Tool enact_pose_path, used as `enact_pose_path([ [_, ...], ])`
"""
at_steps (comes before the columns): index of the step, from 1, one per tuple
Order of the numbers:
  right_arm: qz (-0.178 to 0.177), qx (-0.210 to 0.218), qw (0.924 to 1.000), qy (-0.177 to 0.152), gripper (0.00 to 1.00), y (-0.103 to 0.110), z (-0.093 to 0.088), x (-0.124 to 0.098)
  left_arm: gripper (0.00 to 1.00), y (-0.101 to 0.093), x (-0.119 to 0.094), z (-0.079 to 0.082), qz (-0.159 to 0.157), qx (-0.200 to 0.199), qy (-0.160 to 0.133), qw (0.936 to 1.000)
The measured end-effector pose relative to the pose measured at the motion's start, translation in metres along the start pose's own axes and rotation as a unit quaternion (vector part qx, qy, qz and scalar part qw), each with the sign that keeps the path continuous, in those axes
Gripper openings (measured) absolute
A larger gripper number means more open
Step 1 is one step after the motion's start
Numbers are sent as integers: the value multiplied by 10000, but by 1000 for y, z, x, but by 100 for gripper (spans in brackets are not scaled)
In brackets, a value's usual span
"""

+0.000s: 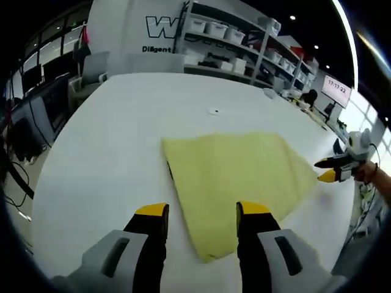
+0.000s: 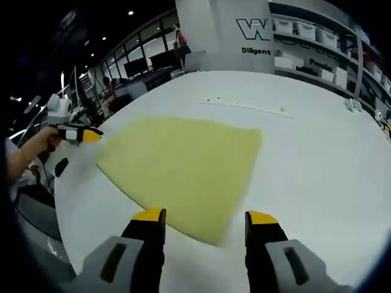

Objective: Fold the garment on the visible template until the final outline fits inside the template.

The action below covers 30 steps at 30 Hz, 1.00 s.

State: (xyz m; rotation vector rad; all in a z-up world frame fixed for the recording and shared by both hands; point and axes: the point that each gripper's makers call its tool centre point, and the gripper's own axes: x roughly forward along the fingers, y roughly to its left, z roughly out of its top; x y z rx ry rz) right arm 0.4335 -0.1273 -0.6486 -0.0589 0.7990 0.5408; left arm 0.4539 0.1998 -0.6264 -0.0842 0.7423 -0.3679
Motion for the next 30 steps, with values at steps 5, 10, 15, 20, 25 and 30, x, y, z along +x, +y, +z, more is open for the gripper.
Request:
enact_pose_path([
  [5, -20, -39, 10000, 69, 41, 0, -10, -2, 43, -2, -4, -21, -164, 360, 143, 9991],
  [10, -1, -180, 9998, 94, 34, 3, -15, -3, 44, -2, -9, -31, -313, 366, 185, 9987],
  [15, 10, -221, 9997, 121, 24, 3, -20, -3, 39, -1, -14, -44, -429, 412, 233, 9980],
  [20, -123, -178, 9995, 226, 13, -4, -26, -5, 37, -2, -15, -57, -635, 517, 329, 9961],
  [25, -124, -65, 9997, 201, 7, -8, -28, -6, 31, 1, -15, -62, -629, 453, 335, 9964],
  [30, -175, -131, 9996, 202, 0, -11, -29, -6, 22, 5, -13, -60, -628, 374, 365, 9967],
])
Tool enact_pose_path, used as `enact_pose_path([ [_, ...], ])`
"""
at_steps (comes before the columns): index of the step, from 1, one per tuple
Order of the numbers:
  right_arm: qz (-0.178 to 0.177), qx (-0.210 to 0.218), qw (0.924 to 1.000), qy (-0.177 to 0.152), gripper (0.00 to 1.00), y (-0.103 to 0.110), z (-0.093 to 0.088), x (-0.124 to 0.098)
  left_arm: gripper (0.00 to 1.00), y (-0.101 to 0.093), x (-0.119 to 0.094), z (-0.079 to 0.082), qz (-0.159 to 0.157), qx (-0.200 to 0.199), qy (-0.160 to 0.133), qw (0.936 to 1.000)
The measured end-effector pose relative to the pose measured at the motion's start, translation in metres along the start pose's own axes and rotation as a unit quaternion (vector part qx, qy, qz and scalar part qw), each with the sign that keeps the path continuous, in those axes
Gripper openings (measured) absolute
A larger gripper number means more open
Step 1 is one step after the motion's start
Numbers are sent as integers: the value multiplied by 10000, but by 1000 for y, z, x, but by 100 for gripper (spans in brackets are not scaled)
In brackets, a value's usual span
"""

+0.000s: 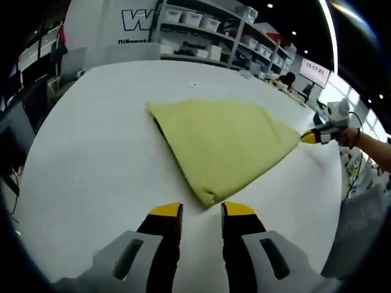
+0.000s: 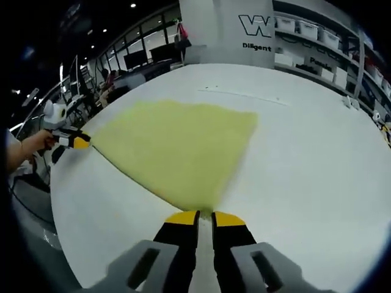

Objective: Fold the garment on the visible template until the final outline fits inside the template.

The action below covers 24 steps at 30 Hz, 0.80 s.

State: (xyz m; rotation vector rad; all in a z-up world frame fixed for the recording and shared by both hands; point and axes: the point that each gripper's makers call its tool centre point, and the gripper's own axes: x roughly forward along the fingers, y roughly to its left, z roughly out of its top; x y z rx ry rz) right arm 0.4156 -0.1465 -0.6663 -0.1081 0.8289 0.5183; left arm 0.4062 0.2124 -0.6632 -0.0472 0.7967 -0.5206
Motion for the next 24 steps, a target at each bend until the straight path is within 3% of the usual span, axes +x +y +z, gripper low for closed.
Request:
enact_pose_path([
  [6, -23, -21, 10000, -3, 0, -2, 0, 1, 13, -2, 1, 5, -61, 88, -105, 9999],
  [15, 8, -36, 10000, 13, 0, -2, 0, 2, 3, -10, 5, 3, -223, 238, -40, 9995],
  [19, -5, -132, 9999, 29, 0, -4, 0, 1, 1, -11, 3, 5, -387, 760, 33, 9964],
  [24, 16, -131, 9999, -16, 0, -5, 1, -2, 1, -9, -1, 9, -472, 1666, 259, 9845],
])
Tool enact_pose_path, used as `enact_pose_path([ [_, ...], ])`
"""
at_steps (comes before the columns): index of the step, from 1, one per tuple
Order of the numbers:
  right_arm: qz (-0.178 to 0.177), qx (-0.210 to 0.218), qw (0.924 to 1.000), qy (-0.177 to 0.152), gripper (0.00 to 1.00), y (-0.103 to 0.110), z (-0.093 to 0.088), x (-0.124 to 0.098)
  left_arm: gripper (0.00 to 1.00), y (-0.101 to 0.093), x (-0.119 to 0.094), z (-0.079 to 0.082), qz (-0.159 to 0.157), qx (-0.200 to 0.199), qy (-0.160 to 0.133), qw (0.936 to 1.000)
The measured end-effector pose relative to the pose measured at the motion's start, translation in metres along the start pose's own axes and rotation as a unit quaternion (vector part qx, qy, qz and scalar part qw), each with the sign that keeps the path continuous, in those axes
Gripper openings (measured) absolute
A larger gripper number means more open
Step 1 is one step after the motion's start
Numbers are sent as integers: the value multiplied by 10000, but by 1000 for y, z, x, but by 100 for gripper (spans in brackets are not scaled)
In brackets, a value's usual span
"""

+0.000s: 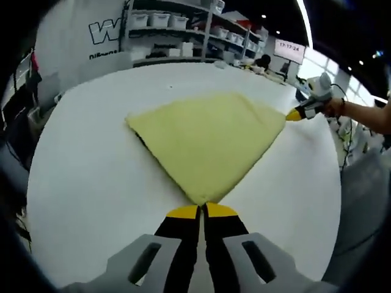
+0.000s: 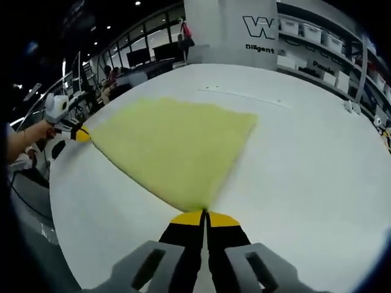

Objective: Fold the garment on the visible template until the final outline fits inside the template.

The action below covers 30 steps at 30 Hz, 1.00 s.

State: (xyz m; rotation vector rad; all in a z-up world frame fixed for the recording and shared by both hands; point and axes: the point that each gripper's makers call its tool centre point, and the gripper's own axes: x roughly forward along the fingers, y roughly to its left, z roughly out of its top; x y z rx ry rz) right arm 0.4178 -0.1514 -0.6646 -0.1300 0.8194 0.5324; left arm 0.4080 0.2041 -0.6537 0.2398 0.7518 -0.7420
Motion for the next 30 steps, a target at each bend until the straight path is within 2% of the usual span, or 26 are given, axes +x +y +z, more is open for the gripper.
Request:
enact_pose_path([
  [5, -26, -28, 10000, -46, 0, -1, 2, -3, 1, -1, -2, 2, -86, 415, 108, 9990],
  [8, -138, -105, 9998, 27, 0, -7, -1, -5, 1, 0, -3, 0, -61, 956, 317, 9949],
  [9, -210, -145, 9996, 100, 0, -10, -3, -6, 1, 0, -2, -2, -70, 1015, 397, 9940],
  [15, -117, -82, 9998, 118, 0, -7, -7, -8, 1, -4, 1, -8, -58, 1357, 548, 9892],
  [17, -113, -48, 9998, 164, 0, -7, -10, -8, 1, -3, 0, -11, -18, 1547, 677, 9856],
  [18, -117, -47, 9998, 171, 0, -7, -11, -8, 1, 0, -2, -17, 15, 1530, 850, 9846],
  [19, -122, -23, 9997, 193, 0, -7, -12, -8, 1, 4, -3, -19, 43, 1618, 871, 9830],
  [21, -103, 130, 9997, 165, 0, -6, -13, -9, 1, 8, -6, -22, 84, 1553, 894, 9838],
  [23, -83, 400, 9991, 134, 0, -4, -12, -10, 1, 14, -10, -23, 186, 1279, 891, 9876],
  [24, -194, 762, 9969, 17, 0, -7, -8, -10, 1, 16, -14, -19, 292, 985, 811, 9914],
  [26, -165, 1120, 9935, -132, 0, -8, -1, -13, 2, 20, -20, -12, 501, 599, 699, 9945],
  [27, -186, 1115, 9934, -166, 0, -10, 1, -15, 3, 20, -22, -7, 504, 469, 584, 9959],
  [28, -210, 1045, 9941, -208, 0, -11, 4, -17, 3, 22, -24, 0, 594, 177, 411, 9972],
  [30, -218, 1012, 9943, -245, 0, -11, 8, -18, 3, 27, -26, 8, 788, -239, 187, 9964],
])
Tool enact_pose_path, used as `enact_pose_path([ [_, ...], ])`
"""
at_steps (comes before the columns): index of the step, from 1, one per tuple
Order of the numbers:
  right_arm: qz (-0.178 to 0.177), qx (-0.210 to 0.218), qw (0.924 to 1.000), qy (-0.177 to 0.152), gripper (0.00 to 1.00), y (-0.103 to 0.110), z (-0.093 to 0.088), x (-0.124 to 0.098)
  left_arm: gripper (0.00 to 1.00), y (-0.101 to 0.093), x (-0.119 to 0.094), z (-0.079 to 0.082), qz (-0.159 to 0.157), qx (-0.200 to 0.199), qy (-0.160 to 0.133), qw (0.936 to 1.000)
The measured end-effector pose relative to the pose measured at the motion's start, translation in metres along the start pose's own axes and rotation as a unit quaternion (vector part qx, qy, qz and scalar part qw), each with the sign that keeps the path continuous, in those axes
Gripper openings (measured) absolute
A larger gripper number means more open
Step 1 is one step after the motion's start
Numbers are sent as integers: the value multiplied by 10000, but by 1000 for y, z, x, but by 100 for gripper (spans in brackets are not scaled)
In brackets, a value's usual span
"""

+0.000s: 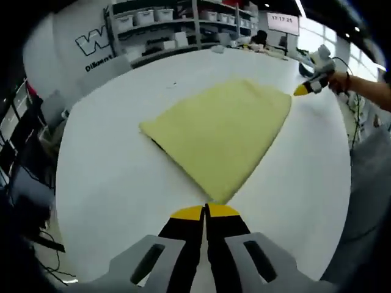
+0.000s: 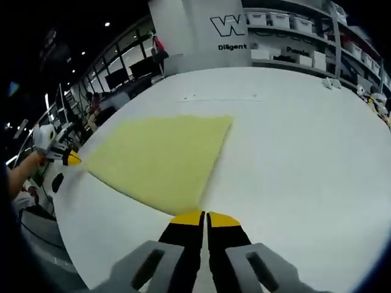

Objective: Fold the garment on the visible template until the final outline fits inside the template.

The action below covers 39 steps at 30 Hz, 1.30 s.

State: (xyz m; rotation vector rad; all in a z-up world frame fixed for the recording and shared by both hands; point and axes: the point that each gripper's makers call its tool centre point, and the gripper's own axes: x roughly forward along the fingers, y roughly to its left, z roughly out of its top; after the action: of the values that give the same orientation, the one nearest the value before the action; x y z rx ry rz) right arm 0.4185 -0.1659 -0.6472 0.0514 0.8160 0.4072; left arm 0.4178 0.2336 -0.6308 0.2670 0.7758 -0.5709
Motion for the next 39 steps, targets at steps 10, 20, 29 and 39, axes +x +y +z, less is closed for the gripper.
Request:
enact_pose_path([
  [10, 213, 337, 9992, 15, 18, 16, 6, 15, 31, -8, 17, 16, 47, -1655, -473, 9851],
  [20, 198, 393, 9988, 214, 7, 22, -7, 27, 23, -27, 41, -6, 162, -2352, -232, 9715],
  [29, 45, 111, 9995, 287, 0, 20, -12, 26, 9, -32, 39, -11, 123, -1772, -85, 9841],
  [39, 124, 12, 9991, 414, 0, 27, -24, 18, 9, -34, 32, -18, 193, -1566, 4, 9875],
])
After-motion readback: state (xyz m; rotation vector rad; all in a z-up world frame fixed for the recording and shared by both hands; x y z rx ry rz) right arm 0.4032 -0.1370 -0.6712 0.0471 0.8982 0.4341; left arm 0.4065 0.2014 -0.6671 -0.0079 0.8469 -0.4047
